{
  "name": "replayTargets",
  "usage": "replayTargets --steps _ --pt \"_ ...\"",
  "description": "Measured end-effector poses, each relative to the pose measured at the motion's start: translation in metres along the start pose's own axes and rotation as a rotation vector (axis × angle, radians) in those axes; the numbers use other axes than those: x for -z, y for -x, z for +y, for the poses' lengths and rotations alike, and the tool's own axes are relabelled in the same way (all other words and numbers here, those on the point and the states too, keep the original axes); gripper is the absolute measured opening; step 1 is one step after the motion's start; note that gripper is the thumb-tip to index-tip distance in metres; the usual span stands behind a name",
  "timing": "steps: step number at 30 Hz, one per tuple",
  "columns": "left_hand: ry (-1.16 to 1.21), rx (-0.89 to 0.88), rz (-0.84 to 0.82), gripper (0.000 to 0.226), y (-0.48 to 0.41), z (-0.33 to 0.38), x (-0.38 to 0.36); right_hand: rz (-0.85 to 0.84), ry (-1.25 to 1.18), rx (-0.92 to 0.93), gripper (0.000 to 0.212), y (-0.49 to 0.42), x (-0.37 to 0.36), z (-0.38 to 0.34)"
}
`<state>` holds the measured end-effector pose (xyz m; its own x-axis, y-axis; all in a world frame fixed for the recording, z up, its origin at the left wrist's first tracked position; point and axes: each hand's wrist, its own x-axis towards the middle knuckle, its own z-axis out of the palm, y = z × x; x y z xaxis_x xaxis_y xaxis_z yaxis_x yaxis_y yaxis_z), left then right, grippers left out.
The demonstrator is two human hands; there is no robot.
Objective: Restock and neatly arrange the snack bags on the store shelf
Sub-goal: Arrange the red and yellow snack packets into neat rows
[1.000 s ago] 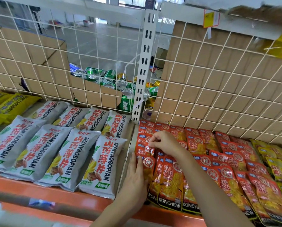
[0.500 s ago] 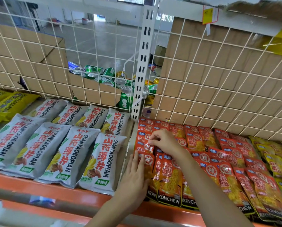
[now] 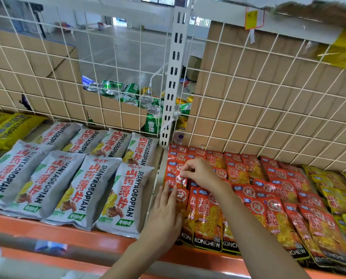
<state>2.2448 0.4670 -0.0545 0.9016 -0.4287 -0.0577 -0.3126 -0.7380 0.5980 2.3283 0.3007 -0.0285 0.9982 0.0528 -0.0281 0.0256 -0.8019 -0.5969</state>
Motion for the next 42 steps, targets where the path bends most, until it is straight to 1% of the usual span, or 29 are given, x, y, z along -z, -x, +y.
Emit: replayTargets --steps 4,11,14,17,20,22,23,24,26,27,28,30,31,34,36,37,38,39,40,42 --pt "0.018 -0.027 0.036 0.064 -0.004 -0.002 0.003 0.027 -0.019 -0.007 0.013 0.003 0.000 0.000" --pt "-0.006 -0.059 0.050 0.063 -0.015 -0.005 0.008 0.218 -0.070 -0.037 0.009 0.025 0.017 0.004" --pt "-0.058 -0.106 0.075 0.058 -0.021 -0.006 0.005 0.250 -0.024 -0.080 0.007 0.041 0.024 0.011" --pt "-0.096 -0.189 0.102 0.053 -0.025 -0.003 0.005 0.256 0.104 -0.121 0.014 0.061 0.029 0.014" --pt "-0.202 -0.217 0.072 0.057 -0.028 -0.001 0.002 0.192 0.214 -0.096 0.026 0.081 0.030 0.011" --pt "-0.253 -0.224 0.076 0.071 -0.030 -0.002 -0.002 0.115 0.262 -0.075 0.038 0.092 0.026 0.010" --pt "-0.283 -0.229 0.080 0.077 -0.031 -0.002 -0.003 0.070 0.269 -0.075 0.049 0.095 0.025 0.008" --pt "-0.321 -0.233 0.074 0.076 -0.030 -0.002 -0.003 0.025 0.271 -0.082 0.063 0.097 0.022 0.010" --pt "-0.326 -0.203 0.076 0.064 -0.030 -0.004 -0.004 -0.007 0.275 -0.062 0.094 0.099 0.018 0.014" --pt "-0.310 -0.182 0.049 0.063 -0.030 -0.005 -0.004 -0.019 0.283 -0.056 0.098 0.098 0.017 0.015" --pt "-0.316 -0.162 0.012 0.064 -0.029 -0.005 -0.003 -0.025 0.285 -0.055 0.090 0.097 0.016 0.016" --pt "-0.361 -0.148 0.003 0.062 -0.028 -0.005 -0.003 -0.033 0.269 -0.057 0.066 0.095 0.015 0.016" --pt "-0.380 -0.144 -0.001 0.059 -0.028 -0.004 -0.004 -0.027 0.259 -0.049 0.062 0.095 0.015 0.015" --pt "-0.330 -0.163 0.048 0.052 -0.028 -0.003 -0.003 -0.026 0.240 -0.044 0.059 0.092 0.015 0.017" --pt "-0.233 -0.165 0.084 0.062 -0.035 0.000 0.002 -0.019 0.214 -0.031 0.059 0.090 0.016 0.019" --pt "-0.214 -0.169 0.142 0.070 -0.041 0.002 0.006 -0.016 0.201 -0.020 0.059 0.089 0.017 0.020" --pt "-0.192 -0.158 0.159 0.073 -0.048 0.005 0.009 -0.018 0.185 -0.015 0.059 0.087 0.017 0.021" --pt "-0.181 -0.150 0.172 0.070 -0.056 0.007 0.013 -0.022 0.169 -0.012 0.058 0.086 0.018 0.022" --pt "-0.189 -0.132 0.167 0.062 -0.065 0.010 0.015 -0.026 0.147 -0.013 0.056 0.084 0.018 0.022" --pt "-0.214 -0.086 0.121 0.053 -0.084 0.011 0.018 -0.031 0.097 -0.016 0.052 0.082 0.019 0.023"
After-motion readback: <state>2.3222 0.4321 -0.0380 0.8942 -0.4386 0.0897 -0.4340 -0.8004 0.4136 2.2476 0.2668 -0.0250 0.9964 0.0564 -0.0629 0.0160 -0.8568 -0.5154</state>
